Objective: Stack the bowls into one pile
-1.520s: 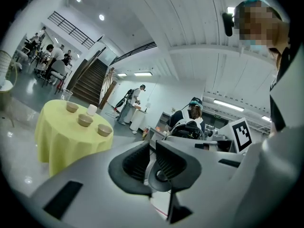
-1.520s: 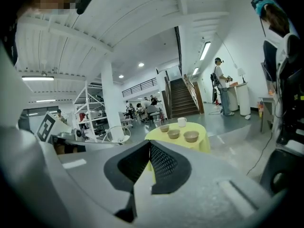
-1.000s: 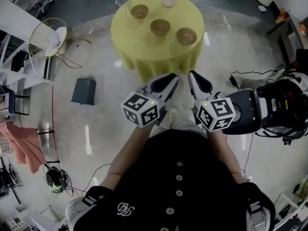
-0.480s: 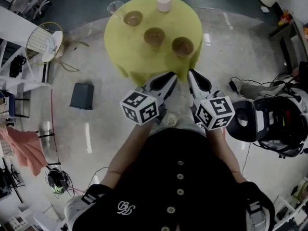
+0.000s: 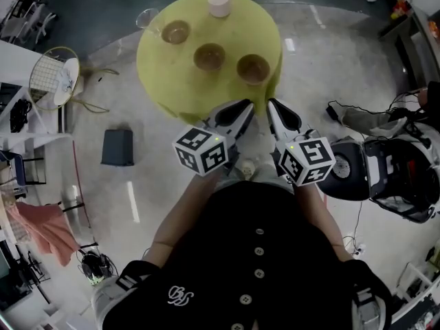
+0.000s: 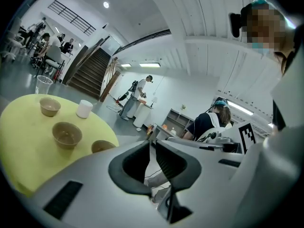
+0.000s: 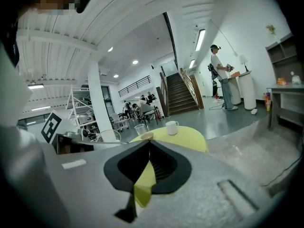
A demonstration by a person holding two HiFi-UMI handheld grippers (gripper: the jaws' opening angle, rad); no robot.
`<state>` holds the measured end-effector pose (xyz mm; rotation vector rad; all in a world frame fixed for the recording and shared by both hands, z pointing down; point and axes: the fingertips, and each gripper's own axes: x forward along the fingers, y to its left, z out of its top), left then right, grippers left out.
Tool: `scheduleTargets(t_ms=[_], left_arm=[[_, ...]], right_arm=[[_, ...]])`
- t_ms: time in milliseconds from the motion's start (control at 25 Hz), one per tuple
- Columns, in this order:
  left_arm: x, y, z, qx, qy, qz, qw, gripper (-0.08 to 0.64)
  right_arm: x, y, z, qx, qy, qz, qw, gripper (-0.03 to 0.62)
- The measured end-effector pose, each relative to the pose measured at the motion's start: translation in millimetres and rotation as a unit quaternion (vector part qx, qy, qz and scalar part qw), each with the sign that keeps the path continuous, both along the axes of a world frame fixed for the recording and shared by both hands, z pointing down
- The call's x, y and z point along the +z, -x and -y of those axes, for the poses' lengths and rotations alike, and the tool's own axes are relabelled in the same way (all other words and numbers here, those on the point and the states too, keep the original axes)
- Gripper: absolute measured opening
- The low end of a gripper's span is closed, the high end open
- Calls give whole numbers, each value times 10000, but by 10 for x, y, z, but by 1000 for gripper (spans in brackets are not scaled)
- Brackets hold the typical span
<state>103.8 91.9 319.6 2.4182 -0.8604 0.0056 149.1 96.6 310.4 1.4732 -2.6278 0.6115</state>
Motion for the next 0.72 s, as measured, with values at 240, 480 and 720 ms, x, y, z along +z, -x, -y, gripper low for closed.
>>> scheduleTargets(t_ms=[240, 480, 720], left_arm=[[87, 96, 350, 249, 161, 113, 9995, 48], [209, 180, 672, 577, 352, 178, 9976, 48], [318, 299, 1002, 729, 491, 193, 9959, 49]], right_arm=[[117, 9, 349, 404, 213, 62, 9989, 5], [228, -50, 638, 985, 426, 92, 9942, 5], [359, 27, 875, 1327, 643, 65, 9890, 5]])
